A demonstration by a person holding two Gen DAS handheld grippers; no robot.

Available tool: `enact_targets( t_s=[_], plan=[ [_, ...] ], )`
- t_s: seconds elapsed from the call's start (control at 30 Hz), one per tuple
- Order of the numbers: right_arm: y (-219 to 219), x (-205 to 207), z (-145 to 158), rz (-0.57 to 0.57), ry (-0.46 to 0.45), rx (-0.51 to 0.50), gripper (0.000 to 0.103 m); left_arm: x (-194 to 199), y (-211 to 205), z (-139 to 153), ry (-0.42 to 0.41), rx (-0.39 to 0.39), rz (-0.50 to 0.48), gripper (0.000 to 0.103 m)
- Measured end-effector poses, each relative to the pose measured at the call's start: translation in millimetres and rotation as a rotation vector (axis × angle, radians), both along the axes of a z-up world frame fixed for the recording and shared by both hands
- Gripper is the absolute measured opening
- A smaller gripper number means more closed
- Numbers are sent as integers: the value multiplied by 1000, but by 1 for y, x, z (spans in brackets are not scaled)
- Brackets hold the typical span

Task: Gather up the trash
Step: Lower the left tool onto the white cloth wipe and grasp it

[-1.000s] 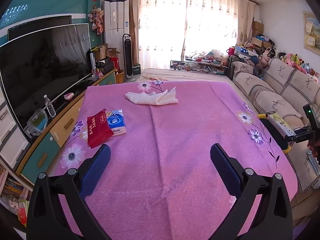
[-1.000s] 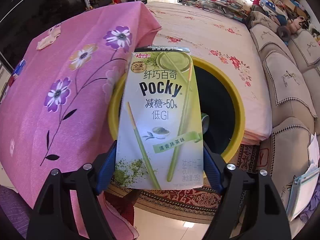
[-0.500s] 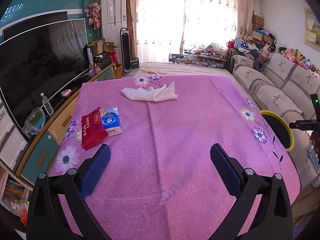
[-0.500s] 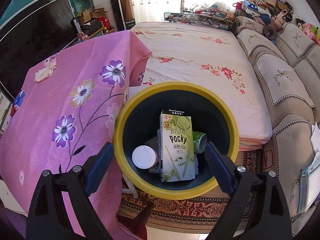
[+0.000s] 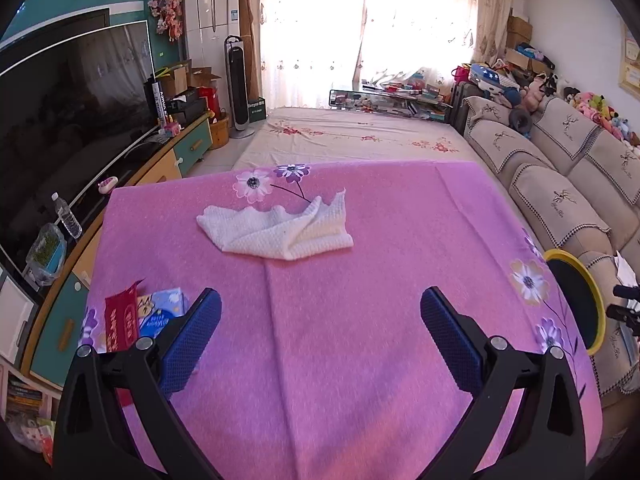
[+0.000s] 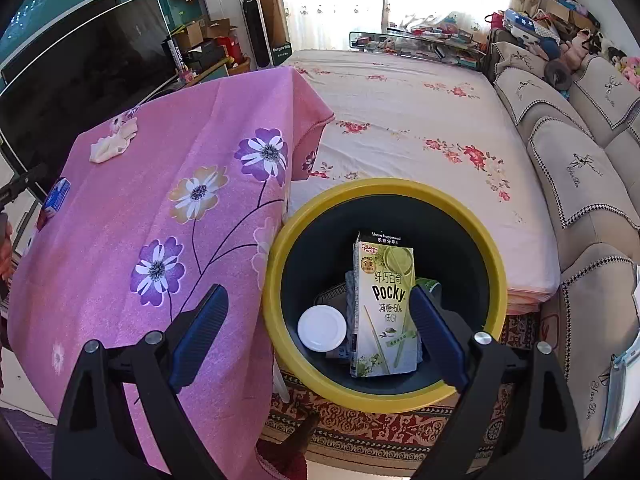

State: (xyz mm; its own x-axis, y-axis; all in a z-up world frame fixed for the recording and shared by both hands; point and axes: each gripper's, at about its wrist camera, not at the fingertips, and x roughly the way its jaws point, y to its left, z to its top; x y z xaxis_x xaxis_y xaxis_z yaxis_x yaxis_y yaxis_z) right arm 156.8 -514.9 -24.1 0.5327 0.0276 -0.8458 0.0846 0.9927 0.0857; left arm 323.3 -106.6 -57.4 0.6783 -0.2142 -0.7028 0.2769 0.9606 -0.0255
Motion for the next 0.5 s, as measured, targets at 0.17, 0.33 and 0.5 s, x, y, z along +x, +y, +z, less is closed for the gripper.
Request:
enact_targets(
  t_s=[0.17,0.33,0.5],
  plan=[
    [-1,6,-9,1,25,1,87,69,-15,-21,45,-19,26,98],
    [-4,12,-15,-1,40,3,87,124,-21,-44,80,-2,46,98],
    [-3,19,-20,4,53,3,87,155,-23,-61,88,51,63,98]
  ],
)
